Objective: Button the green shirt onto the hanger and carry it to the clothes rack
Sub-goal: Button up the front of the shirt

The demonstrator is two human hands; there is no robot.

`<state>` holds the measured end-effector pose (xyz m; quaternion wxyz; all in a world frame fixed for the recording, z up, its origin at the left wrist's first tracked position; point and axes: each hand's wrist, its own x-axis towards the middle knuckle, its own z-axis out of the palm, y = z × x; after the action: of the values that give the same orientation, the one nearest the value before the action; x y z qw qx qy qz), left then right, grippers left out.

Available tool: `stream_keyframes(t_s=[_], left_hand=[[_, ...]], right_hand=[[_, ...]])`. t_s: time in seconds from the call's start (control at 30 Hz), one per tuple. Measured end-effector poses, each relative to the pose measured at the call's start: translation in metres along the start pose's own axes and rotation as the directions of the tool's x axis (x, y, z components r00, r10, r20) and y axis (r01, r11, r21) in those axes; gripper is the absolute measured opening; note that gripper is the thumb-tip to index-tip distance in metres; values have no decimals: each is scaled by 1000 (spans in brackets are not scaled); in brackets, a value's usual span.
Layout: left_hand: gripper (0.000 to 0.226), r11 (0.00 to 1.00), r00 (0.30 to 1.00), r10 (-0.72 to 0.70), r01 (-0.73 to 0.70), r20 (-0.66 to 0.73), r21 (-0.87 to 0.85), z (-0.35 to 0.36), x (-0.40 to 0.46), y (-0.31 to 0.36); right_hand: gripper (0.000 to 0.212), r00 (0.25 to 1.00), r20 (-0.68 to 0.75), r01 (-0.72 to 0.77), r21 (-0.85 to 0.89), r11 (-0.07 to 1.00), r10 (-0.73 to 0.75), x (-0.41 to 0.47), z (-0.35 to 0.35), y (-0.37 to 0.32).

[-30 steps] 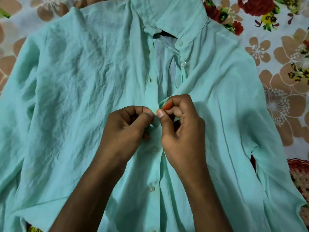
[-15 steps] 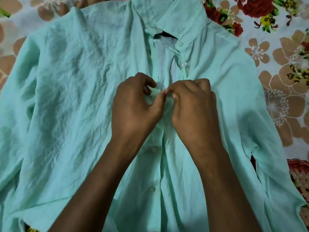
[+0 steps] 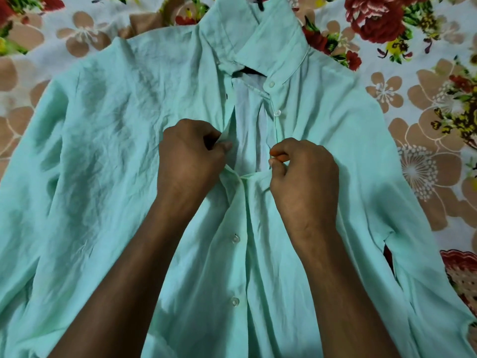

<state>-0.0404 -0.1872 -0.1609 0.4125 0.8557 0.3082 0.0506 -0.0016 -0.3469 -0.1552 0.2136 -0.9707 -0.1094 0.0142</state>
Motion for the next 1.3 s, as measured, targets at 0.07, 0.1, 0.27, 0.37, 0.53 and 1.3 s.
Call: stream_keyframes(t_s=[0.07,0.1,0.27,0.37,0.53,1.3], left_hand=[[22,987,998,-59,60,9,-151,-4,0,-4],[23,964,995,-92,96,27,-246,-5,-1,-5],[15,795,979,-181,201,94,-572,-8,-3,-2],[8,781,984,-165,176,75,-599,-4,-5,2],[6,885,998,-68,64,7,-461,4,-7,5],[6,732,952,-175,297,253,-613,1,-1,6]], right_hand=[[14,999,-41,6,61,998,-3,1,-4,-2],[15,997,-72,18,97,995,-10,2,-6,-2],[24,984,-180,57,200,978,-21,4,-10,-10],[15,981,-194,58,280,958,-2,10,-8,-23],[11,979,-84,-107,552,827,183,20,3,-40],[31,970,93,-226,670,707,223,17,9,-32]])
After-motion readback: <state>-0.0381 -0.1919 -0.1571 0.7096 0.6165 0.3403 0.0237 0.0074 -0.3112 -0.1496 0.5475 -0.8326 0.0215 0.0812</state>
